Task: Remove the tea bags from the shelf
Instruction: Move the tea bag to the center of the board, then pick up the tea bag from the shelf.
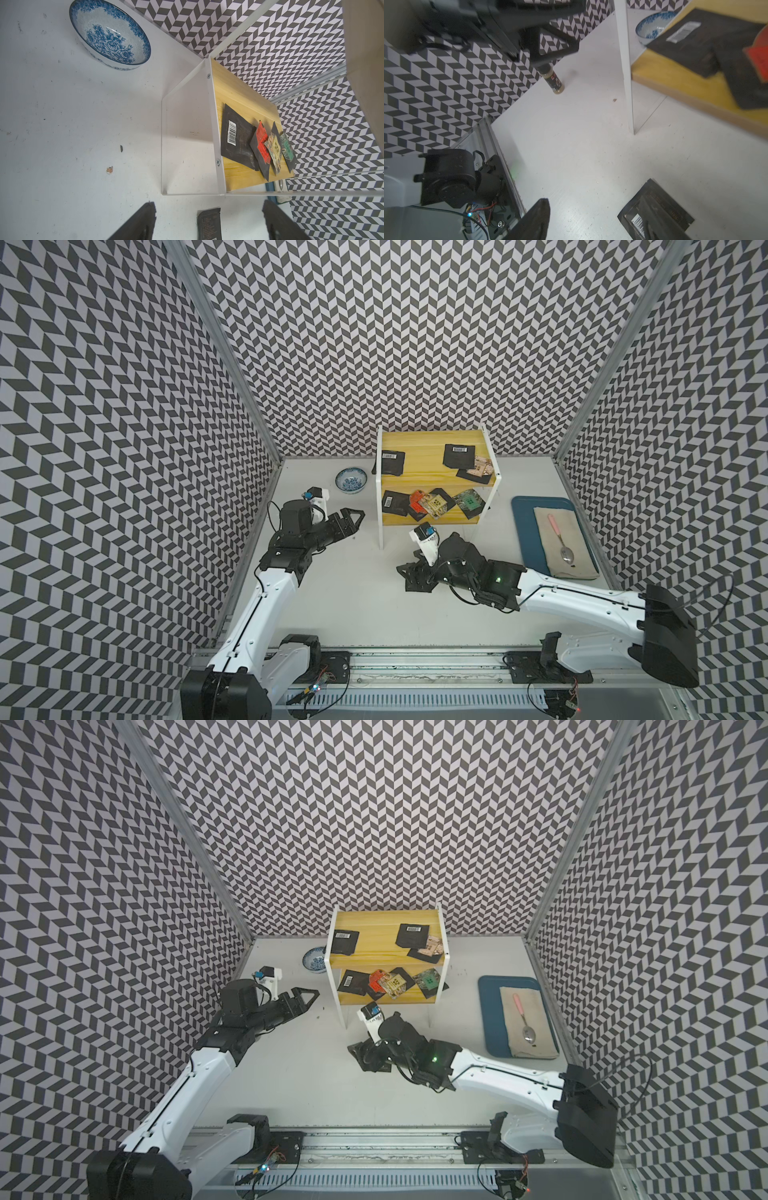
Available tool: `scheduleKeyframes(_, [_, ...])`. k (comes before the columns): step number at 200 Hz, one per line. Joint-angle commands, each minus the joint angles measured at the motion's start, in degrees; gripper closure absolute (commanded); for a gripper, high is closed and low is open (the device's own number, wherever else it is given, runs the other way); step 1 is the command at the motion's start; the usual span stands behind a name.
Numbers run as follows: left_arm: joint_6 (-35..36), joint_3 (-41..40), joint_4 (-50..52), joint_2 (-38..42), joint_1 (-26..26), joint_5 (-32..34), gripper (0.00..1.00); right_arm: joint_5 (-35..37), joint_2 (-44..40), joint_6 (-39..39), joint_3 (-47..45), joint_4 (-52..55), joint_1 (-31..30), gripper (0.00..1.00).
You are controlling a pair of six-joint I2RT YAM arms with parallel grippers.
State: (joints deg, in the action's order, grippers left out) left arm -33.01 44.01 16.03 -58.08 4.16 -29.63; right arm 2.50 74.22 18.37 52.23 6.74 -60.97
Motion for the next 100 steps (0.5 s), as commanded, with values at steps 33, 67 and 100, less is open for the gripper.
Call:
scheduleKeyframes(33, [1.6,5.3,1.3,0.7,0.3,-1.1,0.15,8.7,-1.5,-2.8,16.5,16.6,0.2,0.24])
scheduleKeyframes(67, [2.2,7.0,2.1,0.5,0.4,-1.4,0.15,7.3,0.7,-3.2,28.6,22.7,3.7,0.20])
scheduleKeyframes(100, [1.9,6.8,1.7,0.5,0.5,-1.7,0.15,5.4,5.9,-7.0,40.3,25.5,7.6,0.19])
